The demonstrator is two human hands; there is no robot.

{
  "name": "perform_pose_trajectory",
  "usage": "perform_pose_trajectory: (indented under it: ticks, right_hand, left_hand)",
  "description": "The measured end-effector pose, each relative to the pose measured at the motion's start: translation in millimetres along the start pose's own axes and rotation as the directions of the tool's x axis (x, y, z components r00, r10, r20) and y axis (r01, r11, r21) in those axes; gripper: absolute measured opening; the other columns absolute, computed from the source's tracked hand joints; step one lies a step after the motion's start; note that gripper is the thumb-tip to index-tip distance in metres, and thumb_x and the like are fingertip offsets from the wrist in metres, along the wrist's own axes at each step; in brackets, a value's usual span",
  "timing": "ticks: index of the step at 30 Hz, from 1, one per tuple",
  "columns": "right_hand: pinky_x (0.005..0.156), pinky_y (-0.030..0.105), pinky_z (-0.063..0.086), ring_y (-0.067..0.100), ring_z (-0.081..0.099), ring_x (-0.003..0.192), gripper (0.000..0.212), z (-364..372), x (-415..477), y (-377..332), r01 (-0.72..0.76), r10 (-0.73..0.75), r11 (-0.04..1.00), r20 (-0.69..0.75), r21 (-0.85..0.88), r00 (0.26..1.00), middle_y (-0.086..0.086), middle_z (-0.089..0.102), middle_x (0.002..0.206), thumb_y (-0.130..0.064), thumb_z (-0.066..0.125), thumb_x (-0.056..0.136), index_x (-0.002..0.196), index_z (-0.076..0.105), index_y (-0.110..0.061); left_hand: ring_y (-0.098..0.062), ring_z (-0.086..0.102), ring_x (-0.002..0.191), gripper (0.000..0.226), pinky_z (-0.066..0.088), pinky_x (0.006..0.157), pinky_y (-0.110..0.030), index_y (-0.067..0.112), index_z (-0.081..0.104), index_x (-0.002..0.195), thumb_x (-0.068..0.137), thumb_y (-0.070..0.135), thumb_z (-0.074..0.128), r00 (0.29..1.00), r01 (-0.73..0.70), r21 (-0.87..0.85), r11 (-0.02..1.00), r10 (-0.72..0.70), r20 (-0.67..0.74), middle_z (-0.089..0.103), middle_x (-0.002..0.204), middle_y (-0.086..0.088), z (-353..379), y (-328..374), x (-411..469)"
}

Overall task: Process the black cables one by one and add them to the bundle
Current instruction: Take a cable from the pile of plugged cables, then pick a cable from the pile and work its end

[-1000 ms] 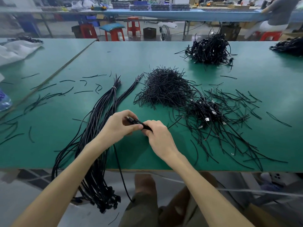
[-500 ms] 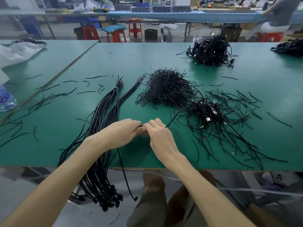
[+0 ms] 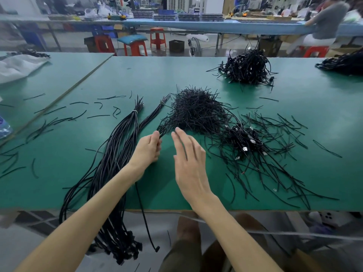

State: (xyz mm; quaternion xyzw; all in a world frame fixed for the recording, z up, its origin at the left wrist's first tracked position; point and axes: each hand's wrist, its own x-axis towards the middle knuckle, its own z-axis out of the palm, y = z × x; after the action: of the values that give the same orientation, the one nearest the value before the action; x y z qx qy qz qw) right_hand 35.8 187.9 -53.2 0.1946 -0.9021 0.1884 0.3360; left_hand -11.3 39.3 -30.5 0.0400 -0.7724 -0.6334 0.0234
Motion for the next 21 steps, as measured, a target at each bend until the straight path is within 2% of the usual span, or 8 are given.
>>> perform_pose_trajectory:
  ticks: [2,4,6,8,10,14,18,21]
  right_hand:
    - [0.101,0.037,0.041,0.025,0.046,0.128,0.053,0,1,1,-0.085,0.085,0.996,-0.016,0.039,0.996,0.01,0.048,0.143,-0.005,0.068,0.091,0.142,0.05,-0.006]
    - [0.092,0.038,0.041,0.028,0.048,0.118,0.044,-2,5,5,-0.296,0.299,0.952,-0.026,0.084,0.954,0.01,0.051,0.132,-0.013,0.07,0.092,0.132,0.053,-0.007]
    - [0.092,0.039,0.038,0.029,0.045,0.117,0.039,-4,8,14,-0.513,0.512,0.855,0.04,0.077,0.858,0.011,0.048,0.131,-0.012,0.066,0.095,0.131,0.05,-0.008]
    - [0.095,0.037,0.035,0.029,0.04,0.119,0.039,-3,9,22,-0.632,0.63,0.774,0.125,-0.029,0.766,0.011,0.043,0.135,-0.003,0.053,0.097,0.134,0.044,-0.011]
    - [0.095,0.036,0.035,0.029,0.038,0.119,0.046,-2,8,25,-0.641,0.648,0.761,0.16,-0.098,0.745,0.011,0.04,0.135,0.004,0.047,0.094,0.137,0.041,-0.012]
    - [0.095,0.035,0.034,0.029,0.036,0.119,0.048,0,10,24,-0.632,0.644,0.764,0.21,-0.127,0.736,0.011,0.038,0.135,0.004,0.049,0.092,0.136,0.04,-0.012]
    - [0.098,0.036,0.038,0.031,0.039,0.12,0.04,-3,15,36,-0.611,0.622,0.78,0.273,-0.135,0.734,0.014,0.04,0.134,0.005,0.049,0.093,0.13,0.044,-0.009]
    - [0.097,0.038,0.044,0.03,0.042,0.116,0.024,-7,19,49,-0.558,0.566,0.82,0.318,-0.126,0.76,0.017,0.045,0.13,-0.001,0.049,0.1,0.124,0.048,-0.006]
  left_hand:
    - [-0.008,0.028,0.048,0.038,0.026,0.045,-0.02,0.018,0.044,0.078,0.111,0.035,0.037,0.999,0.027,-0.065,0.997,-0.029,-0.03,0.034,0.054,0.013,6,0,6]
    - [-0.007,0.028,0.046,0.039,0.027,0.044,-0.019,0.019,0.043,0.078,0.111,0.036,0.036,0.999,0.017,-0.092,0.996,-0.02,-0.036,0.033,0.053,0.013,13,1,12]
    - [-0.009,0.025,0.049,0.039,0.024,0.045,-0.021,0.019,0.043,0.078,0.111,0.037,0.036,1.0,0.01,-0.104,0.995,-0.012,-0.017,0.03,0.055,0.013,19,1,17]
    - [-0.011,0.022,0.051,0.039,0.022,0.046,-0.024,0.017,0.042,0.078,0.111,0.037,0.036,1.0,0.0,-0.099,0.995,0.001,0.009,0.028,0.056,0.012,24,-1,20]
    - [-0.012,0.022,0.052,0.04,0.021,0.047,-0.025,0.016,0.042,0.079,0.111,0.038,0.036,0.999,-0.017,-0.079,0.997,0.019,0.028,0.028,0.057,0.011,26,-5,21]
    - [-0.011,0.022,0.051,0.041,0.021,0.048,-0.027,0.014,0.043,0.08,0.111,0.04,0.037,0.997,-0.049,-0.079,0.996,0.054,0.062,0.028,0.057,0.012,23,-10,20]
    - [-0.011,0.022,0.051,0.041,0.022,0.048,-0.028,0.013,0.043,0.079,0.111,0.039,0.037,0.995,-0.064,-0.078,0.995,0.07,0.075,0.028,0.056,0.012,21,-11,18]
    - [-0.011,0.023,0.05,0.042,0.022,0.048,-0.029,0.014,0.041,0.077,0.111,0.039,0.037,0.994,-0.073,-0.048,0.996,0.077,0.079,0.029,0.056,0.012,22,-10,18]
